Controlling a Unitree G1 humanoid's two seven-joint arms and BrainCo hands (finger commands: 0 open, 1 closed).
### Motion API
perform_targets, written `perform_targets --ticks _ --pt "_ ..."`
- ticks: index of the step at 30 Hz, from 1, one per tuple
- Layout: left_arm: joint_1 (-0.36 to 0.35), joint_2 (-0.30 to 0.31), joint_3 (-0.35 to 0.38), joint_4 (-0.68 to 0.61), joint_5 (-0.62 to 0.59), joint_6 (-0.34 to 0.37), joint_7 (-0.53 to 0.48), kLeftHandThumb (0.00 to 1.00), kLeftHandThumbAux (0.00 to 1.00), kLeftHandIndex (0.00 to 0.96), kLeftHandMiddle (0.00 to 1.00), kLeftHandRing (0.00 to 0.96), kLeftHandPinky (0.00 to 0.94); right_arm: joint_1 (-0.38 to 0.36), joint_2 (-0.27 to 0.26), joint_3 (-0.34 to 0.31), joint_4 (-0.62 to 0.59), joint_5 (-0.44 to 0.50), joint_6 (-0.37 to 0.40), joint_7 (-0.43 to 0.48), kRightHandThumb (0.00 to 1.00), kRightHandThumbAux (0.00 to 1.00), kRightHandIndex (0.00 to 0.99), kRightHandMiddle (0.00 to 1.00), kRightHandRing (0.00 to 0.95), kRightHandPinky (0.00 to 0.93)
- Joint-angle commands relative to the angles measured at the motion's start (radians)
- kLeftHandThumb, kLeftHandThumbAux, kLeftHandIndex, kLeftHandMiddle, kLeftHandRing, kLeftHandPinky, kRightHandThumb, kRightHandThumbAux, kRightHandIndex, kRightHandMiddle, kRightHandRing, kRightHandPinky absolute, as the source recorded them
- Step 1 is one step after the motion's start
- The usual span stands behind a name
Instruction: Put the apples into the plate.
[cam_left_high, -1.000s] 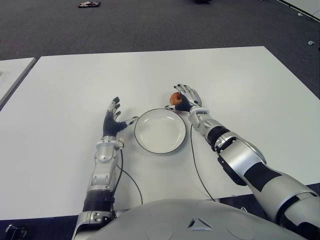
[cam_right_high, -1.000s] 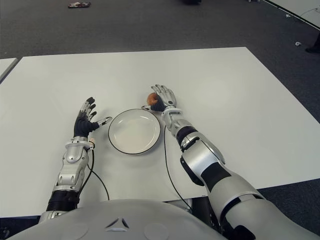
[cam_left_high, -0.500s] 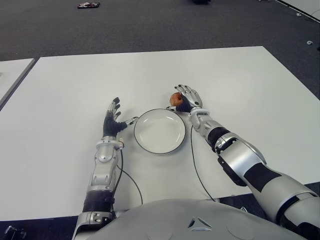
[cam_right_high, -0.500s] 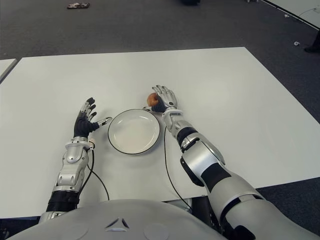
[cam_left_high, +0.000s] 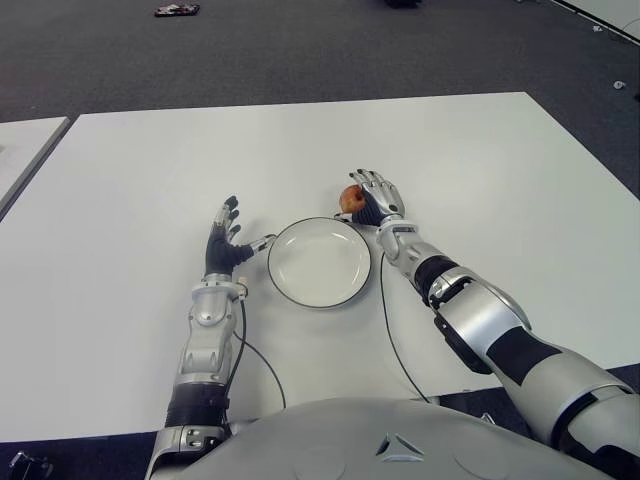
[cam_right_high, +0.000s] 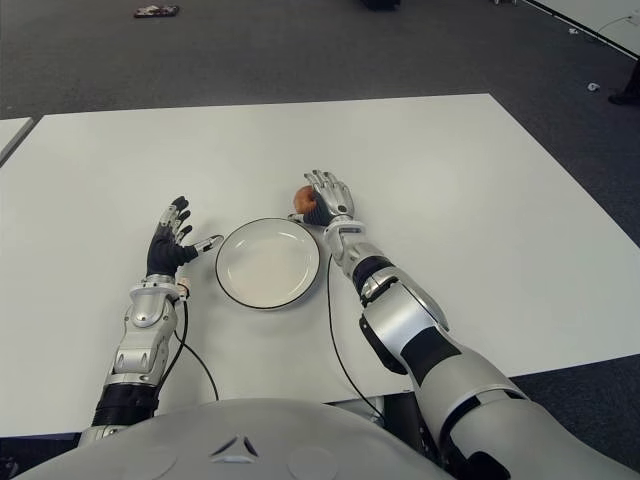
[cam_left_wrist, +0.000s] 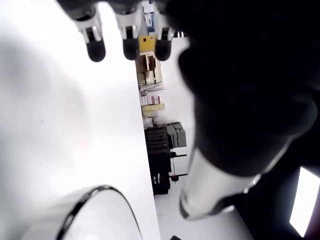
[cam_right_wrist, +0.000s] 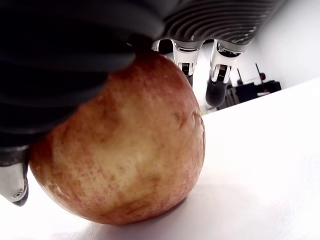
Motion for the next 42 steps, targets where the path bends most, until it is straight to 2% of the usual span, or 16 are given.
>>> perform_targets --ticks 1,9,15,22,26,27,31,32,34,38,42 --pt "0.004 -0.005 0.005 0.000 0.002 0.012 0.009 0.000 0.209 0.000 0.000 0.000 0.000 0.037 0.006 0.005 0.019 -0.012 0.001 -0.005 0.144 0.515 0.001 0.022 0.063 0.194" --pt "0.008 -0.008 0.006 -0.012 -0.001 0.026 0.013 0.000 0.212 0.000 0.000 0.000 0.000 0.041 0.002 0.005 0.020 -0.012 -0.004 -0.014 0.162 0.527 0.012 0.047 0.106 0.241" --pt "0.006 -0.009 0.010 -0.004 -0.007 0.022 0.013 0.000 0.220 0.000 0.000 0.000 0.000 0.043 0.001 0.005 0.021 -0.012 -0.007 -0.013 0.164 0.534 0.020 0.072 0.155 0.316" --pt "-0.002 -0.009 0.011 0.004 -0.006 0.022 0.016 0.000 0.223 0.000 0.000 0.000 0.000 0.046 0.000 0.000 0.021 -0.008 -0.012 -0.011 0.200 0.547 0.051 0.155 0.277 0.437" --pt "-0.003 -0.009 0.012 0.006 -0.005 0.022 0.017 0.000 0.223 0.000 0.000 0.000 0.000 0.049 -0.003 -0.001 0.022 -0.008 -0.013 -0.008 0.261 0.553 0.220 0.396 0.512 0.605" --pt "-0.003 -0.008 0.013 0.007 -0.006 0.020 0.017 0.000 0.223 0.000 0.000 0.000 0.000 0.050 -0.004 0.001 0.022 -0.010 -0.013 -0.010 0.273 0.556 0.233 0.420 0.533 0.616" --pt "-0.002 -0.007 0.017 0.012 -0.008 0.014 0.017 0.000 0.222 0.000 0.000 0.000 0.000 0.054 -0.006 0.010 0.023 -0.020 -0.014 -0.034 0.415 0.599 0.330 0.566 0.625 0.653" --pt "-0.002 -0.008 0.018 0.013 -0.008 0.012 0.018 0.000 0.221 0.000 0.000 0.000 0.000 0.055 -0.006 0.013 0.022 -0.023 -0.015 -0.046 0.524 0.640 0.367 0.626 0.669 0.688" --pt "-0.004 -0.007 0.020 0.018 -0.008 0.008 0.019 0.000 0.218 0.000 0.000 0.000 0.000 0.056 -0.005 0.016 0.022 -0.027 -0.017 -0.069 0.621 0.675 0.401 0.693 0.726 0.739" --pt "-0.006 -0.009 0.022 0.022 -0.004 0.004 0.020 0.000 0.215 0.000 0.000 0.000 0.000 0.059 -0.002 0.014 0.022 -0.028 -0.022 -0.091 0.708 0.703 0.431 0.776 0.794 0.818" --pt "-0.007 -0.011 0.023 0.027 0.000 -0.001 0.021 0.000 0.214 0.000 0.000 0.000 0.000 0.060 0.003 0.009 0.022 -0.026 -0.024 -0.103 0.731 0.708 0.438 0.820 0.824 0.852"
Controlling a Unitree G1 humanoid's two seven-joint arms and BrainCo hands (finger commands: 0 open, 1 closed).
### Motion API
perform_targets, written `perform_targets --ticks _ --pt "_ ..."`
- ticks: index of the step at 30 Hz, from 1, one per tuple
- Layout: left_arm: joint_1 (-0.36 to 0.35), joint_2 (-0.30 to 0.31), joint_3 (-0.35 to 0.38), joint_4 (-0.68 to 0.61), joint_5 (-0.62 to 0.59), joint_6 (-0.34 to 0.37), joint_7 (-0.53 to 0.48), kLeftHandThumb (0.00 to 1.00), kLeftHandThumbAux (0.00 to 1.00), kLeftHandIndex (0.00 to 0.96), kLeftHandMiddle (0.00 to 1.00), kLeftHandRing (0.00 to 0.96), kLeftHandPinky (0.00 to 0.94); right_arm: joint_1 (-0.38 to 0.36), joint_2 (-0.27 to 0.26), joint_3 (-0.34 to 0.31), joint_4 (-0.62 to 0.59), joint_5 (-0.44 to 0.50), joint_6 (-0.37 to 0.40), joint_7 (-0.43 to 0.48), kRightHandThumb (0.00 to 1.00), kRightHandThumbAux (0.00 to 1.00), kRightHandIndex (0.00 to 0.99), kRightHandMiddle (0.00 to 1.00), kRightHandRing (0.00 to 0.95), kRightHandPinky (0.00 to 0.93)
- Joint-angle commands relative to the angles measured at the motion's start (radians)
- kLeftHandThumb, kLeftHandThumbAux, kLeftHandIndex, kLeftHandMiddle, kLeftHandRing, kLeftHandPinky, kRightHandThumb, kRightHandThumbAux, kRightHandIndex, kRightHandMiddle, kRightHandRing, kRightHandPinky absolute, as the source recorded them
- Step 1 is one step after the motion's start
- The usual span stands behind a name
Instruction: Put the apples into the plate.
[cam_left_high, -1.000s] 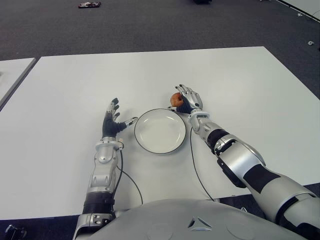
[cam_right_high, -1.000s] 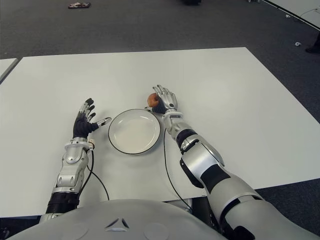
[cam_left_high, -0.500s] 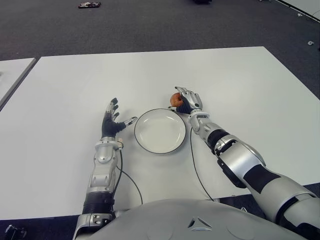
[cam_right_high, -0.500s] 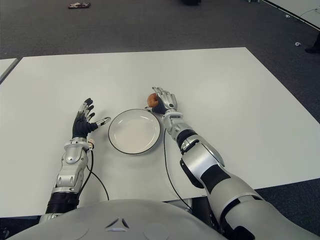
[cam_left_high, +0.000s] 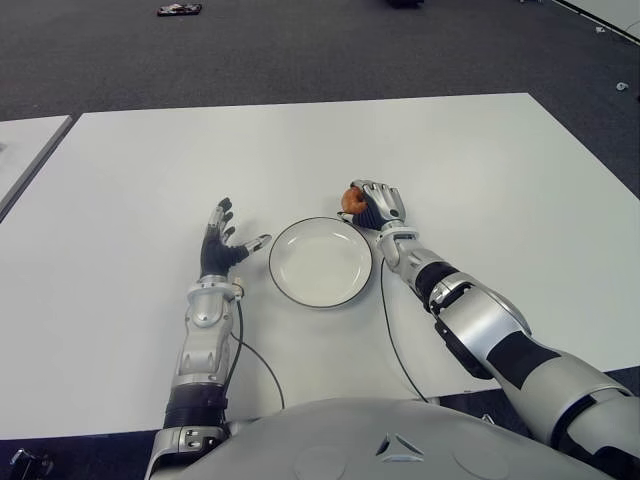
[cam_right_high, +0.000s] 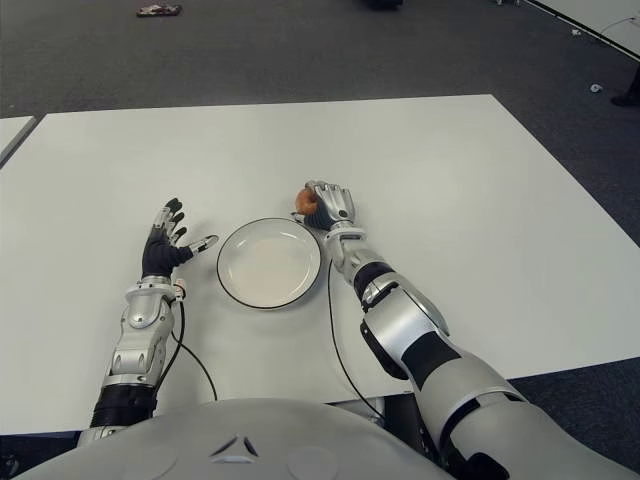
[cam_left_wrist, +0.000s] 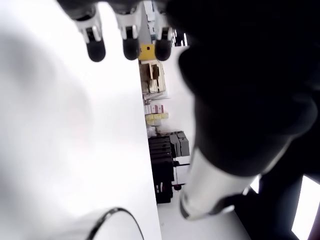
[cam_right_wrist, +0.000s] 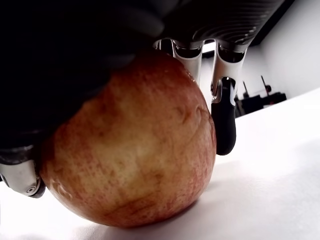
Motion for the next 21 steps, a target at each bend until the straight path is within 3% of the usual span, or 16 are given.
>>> perform_targets --ticks 1,21 --pt "-0.010 -0.008 -0.002 0.022 0.005 -0.009 0.011 0.000 0.214 0.000 0.000 0.000 0.000 0.028 0.005 -0.002 0.019 -0.006 -0.004 0.003 0.735 0.709 0.438 0.830 0.830 0.855" --pt "-0.011 -0.013 0.001 0.042 0.006 -0.034 0.015 0.000 0.226 0.000 0.000 0.000 0.000 0.028 0.004 -0.026 0.014 -0.004 -0.067 -0.071 0.751 0.709 0.440 0.874 0.860 0.844"
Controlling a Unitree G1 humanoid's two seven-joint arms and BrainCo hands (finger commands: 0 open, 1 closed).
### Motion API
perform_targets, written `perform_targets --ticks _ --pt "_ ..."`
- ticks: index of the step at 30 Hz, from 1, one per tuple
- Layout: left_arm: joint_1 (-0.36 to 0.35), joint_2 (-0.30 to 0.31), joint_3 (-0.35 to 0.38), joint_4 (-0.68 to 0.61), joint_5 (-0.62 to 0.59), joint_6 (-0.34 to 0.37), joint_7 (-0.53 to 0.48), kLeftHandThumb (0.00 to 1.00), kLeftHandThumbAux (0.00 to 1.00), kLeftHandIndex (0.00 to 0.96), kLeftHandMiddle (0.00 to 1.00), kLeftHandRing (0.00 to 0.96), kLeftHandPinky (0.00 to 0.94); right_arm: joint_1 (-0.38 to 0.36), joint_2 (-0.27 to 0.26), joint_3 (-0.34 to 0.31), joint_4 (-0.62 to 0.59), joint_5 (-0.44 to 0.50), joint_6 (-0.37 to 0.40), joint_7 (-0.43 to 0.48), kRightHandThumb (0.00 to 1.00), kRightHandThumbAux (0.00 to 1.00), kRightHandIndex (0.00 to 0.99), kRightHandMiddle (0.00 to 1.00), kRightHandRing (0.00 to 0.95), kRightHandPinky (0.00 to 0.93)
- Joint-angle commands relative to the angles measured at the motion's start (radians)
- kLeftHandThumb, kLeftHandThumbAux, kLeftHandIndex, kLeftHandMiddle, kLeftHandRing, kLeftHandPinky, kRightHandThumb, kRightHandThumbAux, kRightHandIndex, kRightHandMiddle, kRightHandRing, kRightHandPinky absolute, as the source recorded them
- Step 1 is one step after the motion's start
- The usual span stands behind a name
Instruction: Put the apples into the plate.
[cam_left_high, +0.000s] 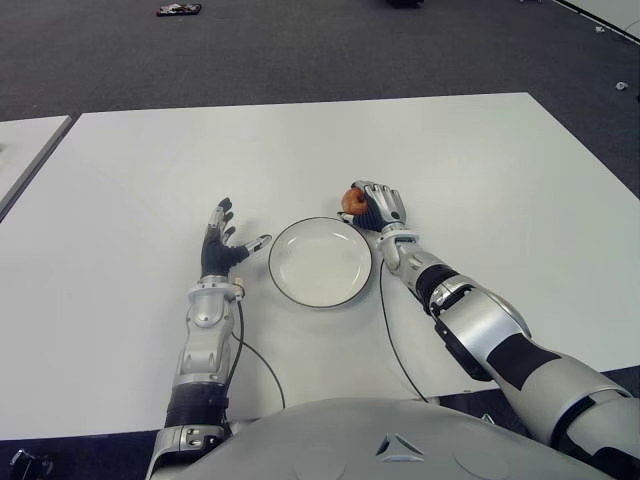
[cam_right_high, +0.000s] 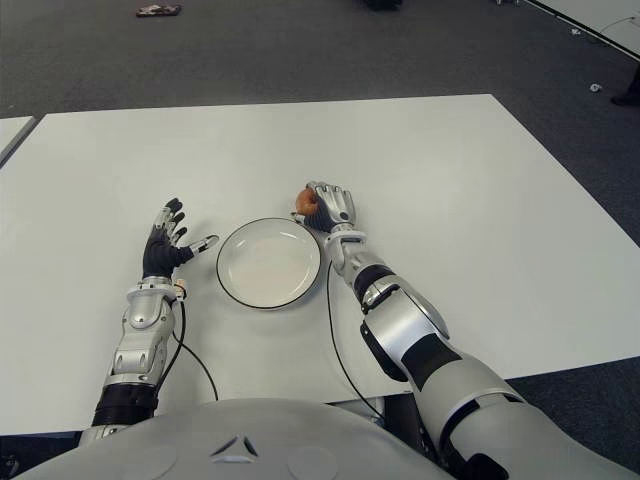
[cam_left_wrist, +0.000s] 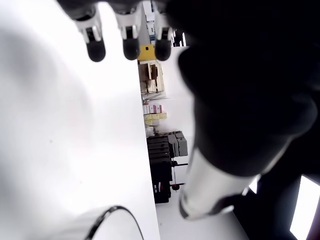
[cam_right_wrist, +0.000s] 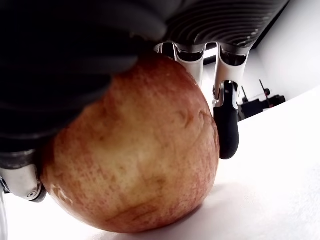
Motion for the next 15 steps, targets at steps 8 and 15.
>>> perform_targets --ticks 8,15 --pt "-0.007 -0.009 -0.001 0.019 0.009 -0.001 0.023 0.000 0.228 0.000 0.000 0.000 0.000 0.015 0.003 0.001 0.007 -0.011 -0.021 -0.043 0.751 0.709 0.440 0.875 0.862 0.843" --pt "-0.007 -0.010 0.002 0.016 0.009 0.008 0.027 0.000 0.240 0.000 0.000 0.000 0.000 0.008 0.008 -0.022 0.003 0.010 -0.033 -0.067 0.751 0.709 0.440 0.876 0.865 0.848"
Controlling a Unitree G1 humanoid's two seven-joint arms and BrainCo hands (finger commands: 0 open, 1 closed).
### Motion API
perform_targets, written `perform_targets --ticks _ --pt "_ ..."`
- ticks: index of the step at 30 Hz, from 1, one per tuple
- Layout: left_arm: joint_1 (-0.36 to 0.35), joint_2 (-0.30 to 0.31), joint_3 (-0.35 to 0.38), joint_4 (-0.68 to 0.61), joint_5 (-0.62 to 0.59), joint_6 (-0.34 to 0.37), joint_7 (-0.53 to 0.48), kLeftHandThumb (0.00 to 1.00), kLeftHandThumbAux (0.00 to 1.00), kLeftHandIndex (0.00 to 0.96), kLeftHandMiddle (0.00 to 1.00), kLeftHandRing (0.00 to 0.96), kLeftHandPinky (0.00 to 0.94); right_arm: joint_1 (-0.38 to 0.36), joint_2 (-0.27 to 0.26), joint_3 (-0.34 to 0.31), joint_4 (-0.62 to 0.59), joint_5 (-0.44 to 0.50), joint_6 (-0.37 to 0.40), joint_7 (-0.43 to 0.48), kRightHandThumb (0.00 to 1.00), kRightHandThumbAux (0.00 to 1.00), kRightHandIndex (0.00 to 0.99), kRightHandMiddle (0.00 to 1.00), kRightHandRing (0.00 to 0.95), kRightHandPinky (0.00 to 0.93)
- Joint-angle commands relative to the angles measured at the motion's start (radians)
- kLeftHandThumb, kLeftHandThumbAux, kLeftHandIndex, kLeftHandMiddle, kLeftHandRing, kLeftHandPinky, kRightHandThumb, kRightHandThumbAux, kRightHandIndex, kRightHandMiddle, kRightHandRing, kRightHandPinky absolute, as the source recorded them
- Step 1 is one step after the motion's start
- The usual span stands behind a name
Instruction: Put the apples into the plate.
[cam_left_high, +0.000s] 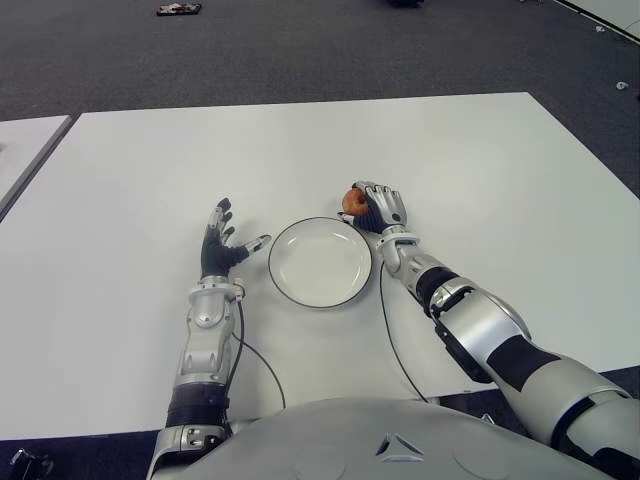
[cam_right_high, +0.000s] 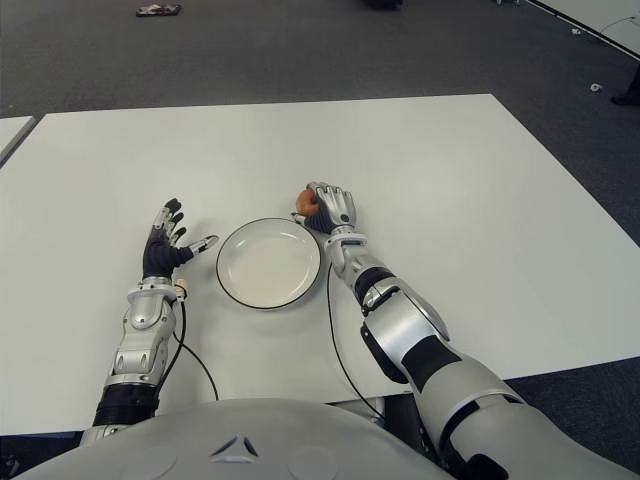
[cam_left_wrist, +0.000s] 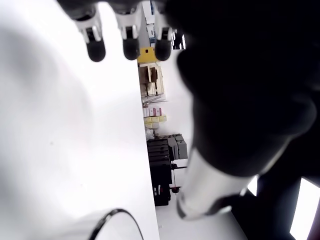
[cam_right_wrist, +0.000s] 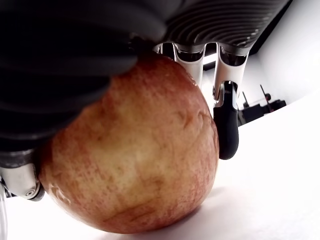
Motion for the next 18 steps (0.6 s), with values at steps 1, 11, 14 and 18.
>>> perform_targets --ticks 1,11,14,18 --pt "-0.006 -0.007 0.002 0.011 0.001 0.016 0.012 0.000 0.241 0.000 0.000 0.000 0.000 -0.006 0.011 -0.034 -0.002 0.026 -0.026 -0.036 0.751 0.709 0.440 0.876 0.865 0.848" --pt "-0.009 -0.006 0.004 0.009 -0.003 0.020 0.009 0.000 0.263 0.000 0.000 0.000 0.002 -0.055 0.028 -0.131 -0.019 0.096 -0.087 -0.083 0.752 0.710 0.439 0.881 0.865 0.854" --pt "-0.014 -0.005 0.003 0.011 -0.003 0.024 0.007 0.000 0.266 0.000 0.000 0.000 0.006 -0.062 0.033 -0.140 -0.025 0.097 -0.115 -0.111 0.752 0.710 0.439 0.881 0.865 0.852" --pt "-0.015 -0.003 0.003 0.010 -0.005 0.025 0.003 0.000 0.268 0.000 0.000 0.000 0.008 -0.065 0.035 -0.142 -0.027 0.092 -0.137 -0.136 0.752 0.710 0.439 0.881 0.864 0.848"
